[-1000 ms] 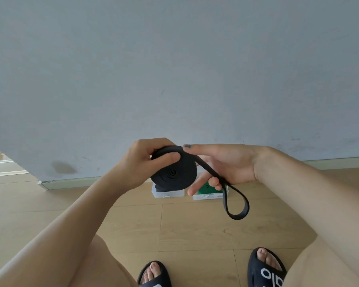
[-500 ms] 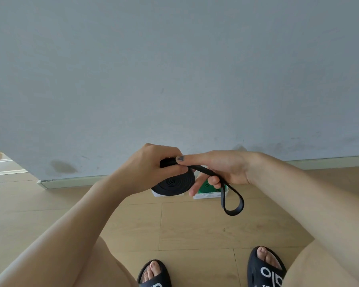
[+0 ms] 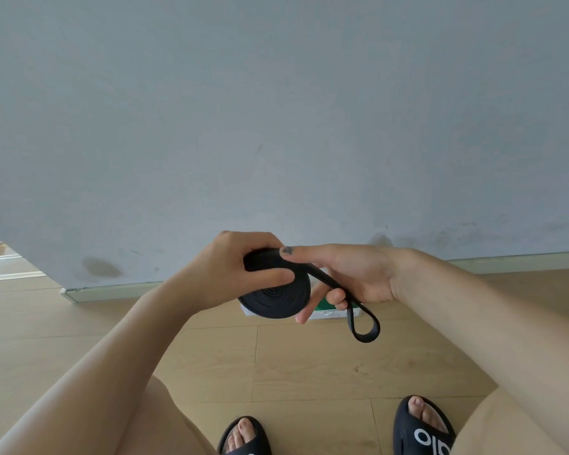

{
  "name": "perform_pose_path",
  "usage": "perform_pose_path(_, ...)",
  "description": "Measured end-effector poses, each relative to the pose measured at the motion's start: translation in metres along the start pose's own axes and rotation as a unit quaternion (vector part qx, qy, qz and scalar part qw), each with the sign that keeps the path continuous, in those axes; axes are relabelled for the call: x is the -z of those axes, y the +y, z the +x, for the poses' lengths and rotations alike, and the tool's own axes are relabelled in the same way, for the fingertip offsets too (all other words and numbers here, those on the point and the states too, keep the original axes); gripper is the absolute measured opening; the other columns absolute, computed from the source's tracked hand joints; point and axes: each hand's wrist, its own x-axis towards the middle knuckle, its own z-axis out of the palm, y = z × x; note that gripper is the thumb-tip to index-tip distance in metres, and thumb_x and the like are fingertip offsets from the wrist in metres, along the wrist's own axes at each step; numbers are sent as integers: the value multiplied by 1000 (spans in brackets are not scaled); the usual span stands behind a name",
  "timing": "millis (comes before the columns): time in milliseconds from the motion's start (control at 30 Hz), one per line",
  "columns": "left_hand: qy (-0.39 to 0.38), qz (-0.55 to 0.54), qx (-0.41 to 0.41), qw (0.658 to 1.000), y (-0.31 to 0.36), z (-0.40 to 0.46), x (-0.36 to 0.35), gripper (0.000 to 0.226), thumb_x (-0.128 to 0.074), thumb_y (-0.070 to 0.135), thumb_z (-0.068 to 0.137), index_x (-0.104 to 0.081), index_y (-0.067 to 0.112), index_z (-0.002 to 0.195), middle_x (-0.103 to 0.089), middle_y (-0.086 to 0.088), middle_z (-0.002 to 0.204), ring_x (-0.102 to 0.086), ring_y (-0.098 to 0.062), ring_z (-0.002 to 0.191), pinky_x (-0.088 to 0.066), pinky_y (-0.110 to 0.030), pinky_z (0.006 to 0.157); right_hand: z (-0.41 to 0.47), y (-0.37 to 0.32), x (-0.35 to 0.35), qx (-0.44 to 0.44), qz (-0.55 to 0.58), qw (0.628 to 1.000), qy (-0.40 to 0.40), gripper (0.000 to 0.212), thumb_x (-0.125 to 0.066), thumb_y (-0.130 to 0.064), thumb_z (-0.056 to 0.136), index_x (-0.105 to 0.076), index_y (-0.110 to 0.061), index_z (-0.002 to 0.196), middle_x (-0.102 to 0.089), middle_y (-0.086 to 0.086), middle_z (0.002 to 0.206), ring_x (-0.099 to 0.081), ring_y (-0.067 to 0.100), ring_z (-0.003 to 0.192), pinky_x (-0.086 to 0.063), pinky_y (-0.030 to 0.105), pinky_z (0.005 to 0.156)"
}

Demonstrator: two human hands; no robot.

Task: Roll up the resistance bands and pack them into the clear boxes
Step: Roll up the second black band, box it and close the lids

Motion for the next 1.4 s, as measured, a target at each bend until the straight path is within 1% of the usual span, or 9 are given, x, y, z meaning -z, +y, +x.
perform_pose_path(167,2,-6,-16,1000,3,6,-7,10,-75,23,93,-74,26,83,-66,-1,73,-57,-15,67,-42,-21,61,-1,0,1,-17,-19,1000,-3,69,-55,-78,87,-64,-27,133,-77,20,111,-37,14,60,-37,27,70)
perform_pose_path(400,54,-104,-6,993,0,6,-3,5,-70,29,93,-75,28,92,-73,5,86,-68,-10,82,-53,-19,70,-4,0,13,9,36,998,-53,69,-51,-72,94,-56,-22,141,-73,24,119,-44,13,58,-37,30,71)
perform_pose_path(500,11,-38,4,999,0,4,-3,7,-77,23,92,-74,29,93,-73,8,85,-67,-6,80,-51,-18,70,0,1,9,-7,21,1000,-14,59,-59,-67,93,-63,-23,132,-75,23,113,-39,14,58,-38,27,65)
perform_pose_path(633,-14,76,-26,997,3,5,-13,12,-75,32,91,-69,32,82,-64,7,71,-56,-11,68,-42,-22,63,1,4,5,-42,-36,998,28,60,-61,-71,89,-68,-24,126,-77,19,111,-43,14,61,-43,22,63)
perform_pose_path(900,59,-37,-19,997,3,5,-6,12,-71,18,96,-73,28,89,-72,11,84,-66,-6,80,-50,-16,70,-1,5,20,-13,42,999,-19,70,-61,-67,91,-51,-23,145,-72,28,119,-52,13,59,-45,26,67)
perform_pose_path(1100,-23,100,-23,994,4,6,-13,17,-74,30,91,-65,35,78,-61,15,67,-56,-6,65,-41,-18,59,5,6,11,-35,-2,998,45,72,-69,-67,85,-65,-13,131,-77,22,108,-51,13,64,-46,22,62)
perform_pose_path(1167,-10,51,-16,999,5,5,-11,15,-73,25,93,-69,34,82,-64,13,70,-58,-5,67,-43,-15,60,2,5,11,-26,4,998,48,71,-67,-68,85,-67,-11,127,-78,21,107,-56,13,65,-47,22,60)
perform_pose_path(1267,45,-24,1,999,3,4,-5,12,-72,21,95,-74,30,90,-72,9,80,-66,-7,77,-50,-16,66,-2,6,17,-15,47,998,39,76,-71,-69,82,-64,-8,129,-76,22,114,-59,17,68,-50,29,71)
perform_pose_path(1400,68,-71,16,995,2,4,-4,11,-71,18,97,-76,28,94,-75,6,87,-70,-8,82,-55,-19,70,-2,4,14,-5,102,994,46,56,-72,-58,87,-64,-11,118,-74,22,104,-40,15,56,-44,28,66)
